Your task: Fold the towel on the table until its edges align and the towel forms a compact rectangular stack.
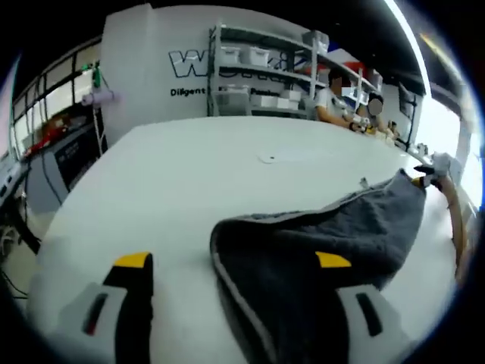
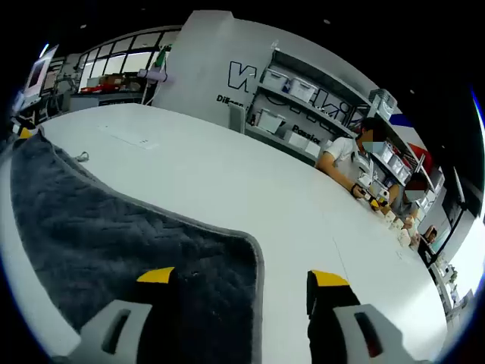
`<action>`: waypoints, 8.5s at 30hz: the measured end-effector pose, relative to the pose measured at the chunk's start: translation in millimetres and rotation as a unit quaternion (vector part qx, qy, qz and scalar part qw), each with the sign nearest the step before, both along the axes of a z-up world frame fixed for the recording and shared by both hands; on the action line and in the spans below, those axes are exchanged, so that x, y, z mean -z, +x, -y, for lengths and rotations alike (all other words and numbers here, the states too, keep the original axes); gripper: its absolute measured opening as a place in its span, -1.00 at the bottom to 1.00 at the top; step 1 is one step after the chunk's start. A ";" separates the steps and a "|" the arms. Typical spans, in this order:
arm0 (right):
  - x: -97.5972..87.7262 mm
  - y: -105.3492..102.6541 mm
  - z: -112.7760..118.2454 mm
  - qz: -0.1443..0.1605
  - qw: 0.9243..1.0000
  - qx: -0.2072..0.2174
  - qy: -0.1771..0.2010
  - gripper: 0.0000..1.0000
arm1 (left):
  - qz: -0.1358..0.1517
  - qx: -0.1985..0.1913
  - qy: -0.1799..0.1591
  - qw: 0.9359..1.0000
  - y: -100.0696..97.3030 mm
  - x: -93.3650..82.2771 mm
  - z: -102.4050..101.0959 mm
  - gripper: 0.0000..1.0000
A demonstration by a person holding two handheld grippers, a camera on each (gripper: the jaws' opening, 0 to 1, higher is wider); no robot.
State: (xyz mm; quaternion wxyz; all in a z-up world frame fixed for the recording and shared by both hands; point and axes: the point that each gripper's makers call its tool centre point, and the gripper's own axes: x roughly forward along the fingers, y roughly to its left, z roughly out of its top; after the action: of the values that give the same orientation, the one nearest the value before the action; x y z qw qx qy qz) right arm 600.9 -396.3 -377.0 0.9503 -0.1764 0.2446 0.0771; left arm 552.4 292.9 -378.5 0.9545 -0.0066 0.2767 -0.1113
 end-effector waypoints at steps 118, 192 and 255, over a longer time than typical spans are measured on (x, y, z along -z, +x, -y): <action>4.3 -23.4 -31.7 -0.045 0.993 -0.084 0.075 0.76 | -0.086 -0.019 0.137 0.987 -100.6 24.7 -72.0 -0.87; -60.6 -29.2 -270.2 -0.056 0.916 -0.389 0.077 0.28 | 0.079 0.093 0.075 0.990 -63.4 -34.8 52.5 0.99; 12.7 -0.3 -415.1 -0.138 0.873 -0.467 -0.029 -0.94 | 0.077 0.149 0.087 0.982 -75.5 -34.2 79.8 0.99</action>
State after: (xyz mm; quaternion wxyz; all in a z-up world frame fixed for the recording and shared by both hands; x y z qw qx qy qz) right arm 600.6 18.8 -389.7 0.7546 -0.2850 0.2643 0.5287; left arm 476.9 213.1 -344.3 0.9425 0.1260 0.2093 -0.2279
